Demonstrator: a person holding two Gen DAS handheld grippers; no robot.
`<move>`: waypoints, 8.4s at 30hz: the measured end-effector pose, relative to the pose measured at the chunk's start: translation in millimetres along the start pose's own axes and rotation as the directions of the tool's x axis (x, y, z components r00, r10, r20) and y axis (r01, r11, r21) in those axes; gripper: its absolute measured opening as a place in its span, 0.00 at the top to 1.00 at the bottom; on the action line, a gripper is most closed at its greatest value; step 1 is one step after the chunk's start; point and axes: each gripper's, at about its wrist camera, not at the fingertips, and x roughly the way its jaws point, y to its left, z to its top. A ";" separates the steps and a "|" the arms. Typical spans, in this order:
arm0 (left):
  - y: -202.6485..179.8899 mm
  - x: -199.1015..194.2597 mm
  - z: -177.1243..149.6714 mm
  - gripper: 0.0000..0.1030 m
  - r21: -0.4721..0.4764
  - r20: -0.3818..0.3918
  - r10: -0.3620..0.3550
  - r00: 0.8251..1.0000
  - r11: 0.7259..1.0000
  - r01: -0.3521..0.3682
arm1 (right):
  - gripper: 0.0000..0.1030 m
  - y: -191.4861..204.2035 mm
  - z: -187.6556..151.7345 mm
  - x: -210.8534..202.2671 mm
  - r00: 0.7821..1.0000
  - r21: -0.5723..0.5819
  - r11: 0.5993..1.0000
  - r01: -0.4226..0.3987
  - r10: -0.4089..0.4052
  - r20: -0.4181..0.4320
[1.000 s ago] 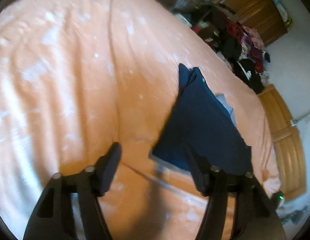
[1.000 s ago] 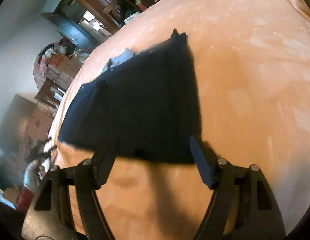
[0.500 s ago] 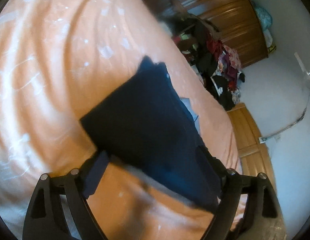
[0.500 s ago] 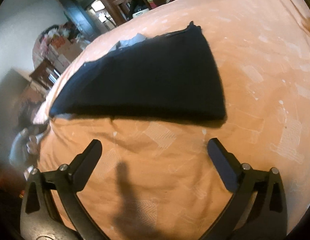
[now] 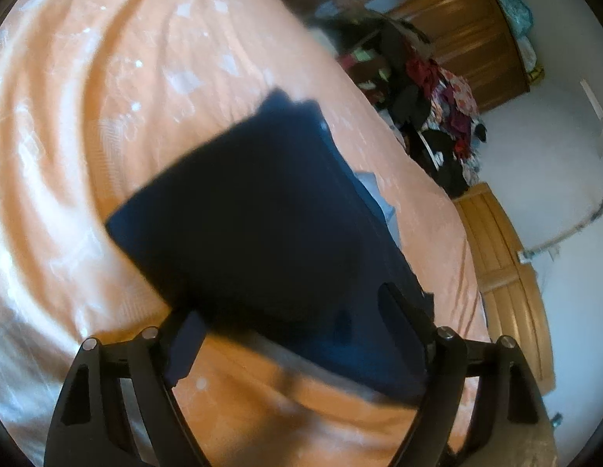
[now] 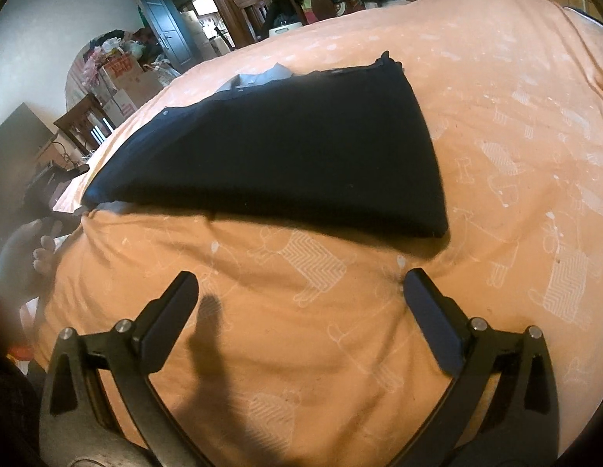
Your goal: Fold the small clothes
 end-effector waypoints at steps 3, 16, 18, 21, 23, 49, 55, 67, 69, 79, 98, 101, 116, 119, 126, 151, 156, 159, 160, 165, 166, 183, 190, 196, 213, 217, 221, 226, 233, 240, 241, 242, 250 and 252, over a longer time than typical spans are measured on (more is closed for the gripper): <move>-2.0 -7.5 -12.3 0.39 0.042 0.004 0.067 0.998 0.997 -0.068 | 0.00 -0.1 -1.6 -0.8 1.000 0.003 1.000 -0.007 0.007 0.005; 72.4 -142.7 -88.0 0.92 0.033 -0.143 0.152 0.978 0.988 -0.149 | 0.00 0.0 -3.7 -3.0 1.000 -0.005 1.000 -0.015 0.015 0.023; 79.5 -156.9 -97.5 0.92 0.008 -0.188 0.141 0.972 0.990 -0.142 | 0.00 0.5 -4.0 -3.1 1.000 -0.007 1.000 -0.014 0.014 0.024; 51.8 -170.4 -93.4 0.64 0.077 -0.213 0.171 0.962 0.984 -0.158 | 0.00 2.2 -5.6 -3.9 1.000 -0.015 1.000 -0.011 0.012 0.029; 21.7 -175.1 -82.1 0.38 0.161 -0.163 0.143 0.976 0.980 -0.117 | 0.00 3.4 -6.0 -4.0 0.999 -0.019 1.000 -0.007 0.008 0.032; 23.9 -7.7 24.9 0.19 -0.160 -0.002 -0.114 0.994 0.981 0.112 | 0.00 7.8 -9.9 -6.2 0.999 -0.049 0.999 0.023 -0.021 0.043; 11.9 14.6 35.2 0.08 -0.100 0.060 -0.128 0.990 0.986 0.133 | 0.00 6.9 -9.9 -5.3 0.999 -0.049 0.999 0.024 -0.021 0.043; -0.4 35.6 41.2 0.24 -0.055 0.206 -0.062 0.977 0.996 0.075 | 0.00 8.6 0.1 -3.6 0.999 -0.045 0.998 0.035 -0.036 -0.027; 10.3 36.4 41.3 0.65 -0.099 0.212 -0.078 0.974 0.990 0.101 | 0.00 10.4 4.9 -6.4 0.998 -0.035 0.999 0.029 -0.031 -0.054; 17.2 50.1 54.7 0.63 -0.141 0.221 -0.028 0.975 0.988 0.060 | 0.11 72.0 42.1 -38.3 0.994 -0.089 0.992 -0.088 0.082 -0.066; -169.2 54.7 -14.0 0.93 0.622 0.176 -0.031 0.984 0.778 -0.086 | 0.04 209.9 266.8 190.0 0.843 -0.075 0.865 -0.496 0.458 -0.282; -188.0 74.2 -36.6 0.92 0.680 0.107 -0.033 0.994 0.731 -0.049 | 0.45 174.7 262.4 215.2 0.891 -0.063 0.917 -0.394 0.364 -0.270; -306.9 173.7 -162.0 0.83 0.838 -0.265 0.037 0.964 0.503 0.211 | 0.87 -73.1 199.4 153.6 0.867 0.388 0.820 -0.420 0.489 -0.093; -323.0 198.3 -183.9 0.76 0.827 -0.324 0.066 0.944 0.503 0.249 | 0.87 -100.6 189.2 170.1 0.844 0.453 0.789 -0.415 0.520 -0.131; -317.6 235.9 -216.8 0.60 0.819 -0.366 0.162 0.916 0.524 0.235 | 0.86 -119.5 179.5 182.6 0.774 0.510 0.703 -0.495 0.624 -0.108; -190.8 35.5 -124.1 0.53 0.737 -0.102 0.173 0.980 0.674 -0.042 | 0.93 -93.8 78.3 82.2 0.804 0.517 0.733 -0.443 0.580 -0.134; -190.9 49.1 -126.0 0.50 0.762 -0.126 0.159 0.979 0.647 -0.007 | 0.93 -92.5 79.9 83.0 0.810 0.487 0.749 -0.450 0.571 -0.130; -203.3 67.8 -135.7 0.49 0.793 -0.130 0.152 0.980 0.609 0.011 | 0.93 -98.0 76.6 81.6 0.807 0.484 0.744 -0.461 0.578 -0.120; -206.2 76.9 -138.0 0.49 0.804 -0.126 0.166 0.978 0.595 0.003 | 0.93 -99.7 75.5 80.5 0.809 0.482 0.746 -0.459 0.575 -0.119; -200.7 110.1 -128.1 0.60 0.823 -0.092 0.240 0.966 0.564 -0.062 | 0.94 -101.9 77.4 69.5 0.844 0.442 0.793 -0.419 0.520 -0.134; -203.4 103.3 -127.3 0.62 0.843 -0.062 0.245 0.967 0.532 -0.081 | 0.94 -102.9 75.3 67.4 0.843 0.444 0.792 -0.420 0.522 -0.134; -215.5 15.9 -129.6 0.70 0.949 -0.057 0.105 0.993 0.313 0.021 | 0.97 -100.8 66.2 78.2 0.833 0.386 0.796 -0.467 0.542 -0.110; -237.2 76.6 -119.5 0.70 0.953 -0.044 0.111 0.993 0.302 0.008 | 0.97 -103.4 63.6 77.5 0.827 0.388 0.788 -0.479 0.553 -0.101; -204.6 128.6 -175.1 0.78 0.997 0.071 0.265 0.962 0.015 -0.078 | 0.97 -104.4 62.7 78.6 0.819 0.389 0.778 -0.494 0.566 -0.091; -230.5 198.5 -63.3 0.74 0.948 -0.105 0.286 0.953 0.318 0.009 | 0.97 -113.6 60.2 79.2 0.809 0.391 0.761 -0.517 0.584 -0.068; -254.6 185.5 -39.2 0.75 0.923 -0.088 0.212 0.973 0.384 0.000 | 0.97 -114.9 59.7 78.3 0.806 0.392 0.758 -0.522 0.588 -0.063; -254.7 225.6 -11.0 0.68 0.902 -0.081 0.271 0.959 0.429 -0.045 | 0.97 -116.2 59.2 77.0 0.803 0.394 0.753 -0.526 0.592 -0.060; -248.2 243.8 -9.3 0.67 0.894 -0.115 0.310 0.944 0.446 -0.038 | 0.97 -118.3 58.4 75.6 0.803 0.396 0.752 -0.526 0.593 -0.059; -225.6 153.9 -65.3 0.54 0.890 -0.139 0.260 0.955 0.455 0.005 | 0.95 -113.6 59.2 66.9 0.827 0.382 0.779 -0.498 0.558 -0.060; -204.0 71.3 -107.0 0.43 0.910 -0.155 0.243 0.958 0.413 0.042 | 0.42 -94.4 58.9 17.2 0.918 0.353 0.864 -0.360 0.395 -0.032; -200.6 63.4 -107.9 0.40 0.909 -0.168 0.255 0.952 0.415 0.049 | 0.24 -91.7 57.2 2.6 0.930 0.350 0.873 -0.339 0.367 -0.014; -192.8 54.3 -109.2 0.40 0.913 -0.170 0.286 0.943 0.406 0.042 | 0.19 -86.8 54.9 -13.0 0.949 0.338 0.894 -0.295 0.316 -0.008; -118.3 5.3 -61.6 0.27 0.735 -0.052 0.374 0.926 0.642 -0.218 | 0.11 0.0 4.3 -83.6 0.990 0.015 0.991 0.136 -0.135 -0.046; -112.1 5.3 -44.0 0.15 0.672 -0.030 0.395 0.918 0.688 -0.274 | 0.06 12.2 -10.6 -75.6 0.978 -0.030 0.980 0.196 -0.198 -0.062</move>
